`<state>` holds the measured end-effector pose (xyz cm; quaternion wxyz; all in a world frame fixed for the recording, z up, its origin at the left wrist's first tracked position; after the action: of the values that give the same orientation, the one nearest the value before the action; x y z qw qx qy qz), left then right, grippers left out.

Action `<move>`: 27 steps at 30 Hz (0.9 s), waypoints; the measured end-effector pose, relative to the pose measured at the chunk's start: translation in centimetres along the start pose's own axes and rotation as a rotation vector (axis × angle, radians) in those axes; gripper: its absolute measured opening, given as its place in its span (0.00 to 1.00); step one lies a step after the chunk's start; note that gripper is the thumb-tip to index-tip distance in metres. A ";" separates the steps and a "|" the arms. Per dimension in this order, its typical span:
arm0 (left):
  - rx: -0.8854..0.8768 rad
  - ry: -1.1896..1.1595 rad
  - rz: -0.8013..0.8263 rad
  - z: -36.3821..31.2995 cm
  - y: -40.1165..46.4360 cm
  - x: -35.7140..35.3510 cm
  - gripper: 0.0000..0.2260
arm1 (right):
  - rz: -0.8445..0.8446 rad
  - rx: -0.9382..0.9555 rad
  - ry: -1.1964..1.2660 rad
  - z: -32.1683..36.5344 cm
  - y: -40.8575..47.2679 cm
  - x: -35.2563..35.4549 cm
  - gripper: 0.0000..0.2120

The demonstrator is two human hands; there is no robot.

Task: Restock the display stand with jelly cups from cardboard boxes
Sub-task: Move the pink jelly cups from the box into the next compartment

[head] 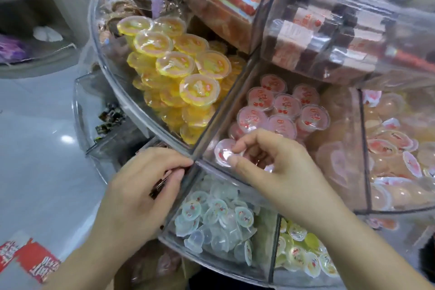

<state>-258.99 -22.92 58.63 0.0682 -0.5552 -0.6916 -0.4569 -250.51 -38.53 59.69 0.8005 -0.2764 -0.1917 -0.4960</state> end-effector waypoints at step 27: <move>1.641 -0.336 0.225 39.7 -68.4 -30.7 0.14 | 0.952 -0.066 -1.185 -53.3 3.2 -67.5 0.25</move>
<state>-287.90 -14.13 -20.69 0.3911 -0.4559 -0.7458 0.2882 -275.22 -24.65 -21.64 0.6826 -0.5733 -0.4343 0.1289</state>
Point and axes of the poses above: each hand's wrist, its own y-axis towards the middle knuckle, its own x-axis out of the back of the hand, z = x × y, the point moved 8 cm from there along y, towards the middle knuckle, and after that the axes turned 13 degrees about -x, right-handed, at the moved point
